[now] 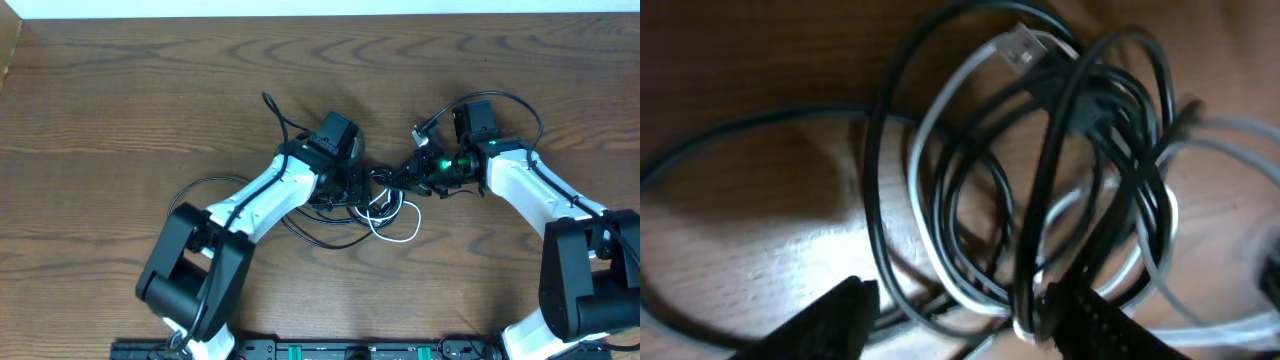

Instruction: Untangle cables

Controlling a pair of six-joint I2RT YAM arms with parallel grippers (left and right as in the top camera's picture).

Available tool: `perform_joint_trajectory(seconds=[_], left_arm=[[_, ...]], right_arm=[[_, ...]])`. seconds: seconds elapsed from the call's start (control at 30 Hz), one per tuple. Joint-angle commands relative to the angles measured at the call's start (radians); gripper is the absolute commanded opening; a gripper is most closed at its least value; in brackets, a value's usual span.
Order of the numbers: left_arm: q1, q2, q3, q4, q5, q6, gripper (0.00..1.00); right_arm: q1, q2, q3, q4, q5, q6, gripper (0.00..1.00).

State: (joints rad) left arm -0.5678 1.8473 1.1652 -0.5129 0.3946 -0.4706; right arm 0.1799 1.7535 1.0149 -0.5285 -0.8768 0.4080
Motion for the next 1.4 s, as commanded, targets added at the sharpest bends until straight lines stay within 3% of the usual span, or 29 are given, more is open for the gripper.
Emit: perform_joint_trajectory(seconds=[0.0, 0.13, 0.33, 0.4, 0.63, 0.9, 1.37], left_arm=[[-0.001, 0.039, -0.004, 0.018, 0.005, -0.002, 0.58], [-0.001, 0.063, -0.004, 0.034, 0.0, -0.002, 0.58], [-0.001, 0.065, -0.004, 0.008, -0.136, -0.002, 0.25], [-0.001, 0.065, -0.004, -0.025, -0.206, -0.002, 0.21], [0.001, 0.065, -0.005, -0.19, -0.495, -0.002, 0.2], [0.009, 0.066, -0.005, -0.295, -0.673, -0.003, 0.21], [0.129, 0.066, -0.144, -0.229, -0.694, -0.002, 0.2]], right_arm=[[0.005, 0.004, 0.003, 0.002, -0.028, -0.021, 0.01], [0.005, 0.004, 0.003, 0.002, -0.028, -0.021, 0.01], [0.005, 0.004, 0.003, 0.002, -0.028, -0.021, 0.01], [0.005, 0.004, 0.003, 0.002, -0.029, -0.021, 0.01], [0.005, 0.004, 0.003, 0.031, -0.219, -0.14, 0.01], [-0.01, 0.004, 0.003, 0.037, -0.257, -0.176, 0.01], [-0.215, 0.004, 0.003, -0.116, -0.148, -0.252, 0.01]])
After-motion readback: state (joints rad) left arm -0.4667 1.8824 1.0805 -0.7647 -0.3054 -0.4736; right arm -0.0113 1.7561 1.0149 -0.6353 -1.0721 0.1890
